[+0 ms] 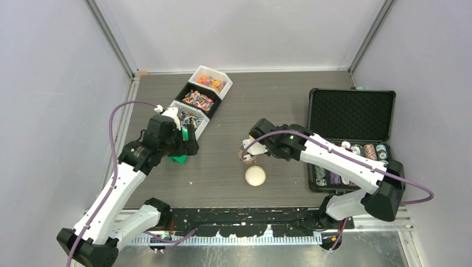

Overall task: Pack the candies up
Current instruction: Place the fake candies in the packing bottle.

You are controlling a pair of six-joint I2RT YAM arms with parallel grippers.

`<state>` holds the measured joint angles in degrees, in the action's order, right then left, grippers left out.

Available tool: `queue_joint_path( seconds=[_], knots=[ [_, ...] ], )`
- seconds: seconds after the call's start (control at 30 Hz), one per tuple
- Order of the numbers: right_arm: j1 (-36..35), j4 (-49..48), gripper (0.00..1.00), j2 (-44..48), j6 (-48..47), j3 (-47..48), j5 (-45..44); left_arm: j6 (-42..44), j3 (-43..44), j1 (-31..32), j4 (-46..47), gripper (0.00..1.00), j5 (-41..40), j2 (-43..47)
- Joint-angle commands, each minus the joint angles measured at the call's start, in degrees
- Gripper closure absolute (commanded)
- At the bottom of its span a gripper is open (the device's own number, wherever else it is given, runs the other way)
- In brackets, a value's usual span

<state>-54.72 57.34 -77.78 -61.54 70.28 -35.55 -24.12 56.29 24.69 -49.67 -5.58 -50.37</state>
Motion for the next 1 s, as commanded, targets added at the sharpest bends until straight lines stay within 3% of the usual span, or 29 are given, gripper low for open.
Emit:
queue_joint_path(
  seconds=[0.0, 0.13, 0.33, 0.7, 0.83, 0.97],
  knots=[
    [-0.3, 3.7, 1.0, -0.3, 2.3, 6.8, -0.4, -2.8, 1.6, -0.9, 3.7, 0.08, 8.0, -2.4],
    [-0.4, 8.0, 1.0, -0.4, 10.1, 12.8, 10.0, -4.5, 4.7, -3.0, 6.0, 0.12, 16.8, -6.2],
    [-0.4, -2.0, 0.99, 5.2, 16.2, 8.9, 26.8, -6.5, 8.3, -4.1, 9.8, 0.15, 29.4, -11.5],
    [-0.3, -16.2, 1.0, 9.8, 21.5, -0.5, 38.6, -12.7, 2.1, -4.2, 21.1, 0.27, 43.8, -15.5],
    [-0.4, -20.7, 1.0, 10.5, 22.6, -3.3, 40.4, -16.1, 0.6, -4.2, 24.0, 0.48, 48.7, -18.3],
    [1.4, -24.6, 0.99, 11.7, 23.2, -5.8, 43.4, -15.7, 0.8, -5.0, 20.3, 0.71, 53.3, -20.0]
  ],
)
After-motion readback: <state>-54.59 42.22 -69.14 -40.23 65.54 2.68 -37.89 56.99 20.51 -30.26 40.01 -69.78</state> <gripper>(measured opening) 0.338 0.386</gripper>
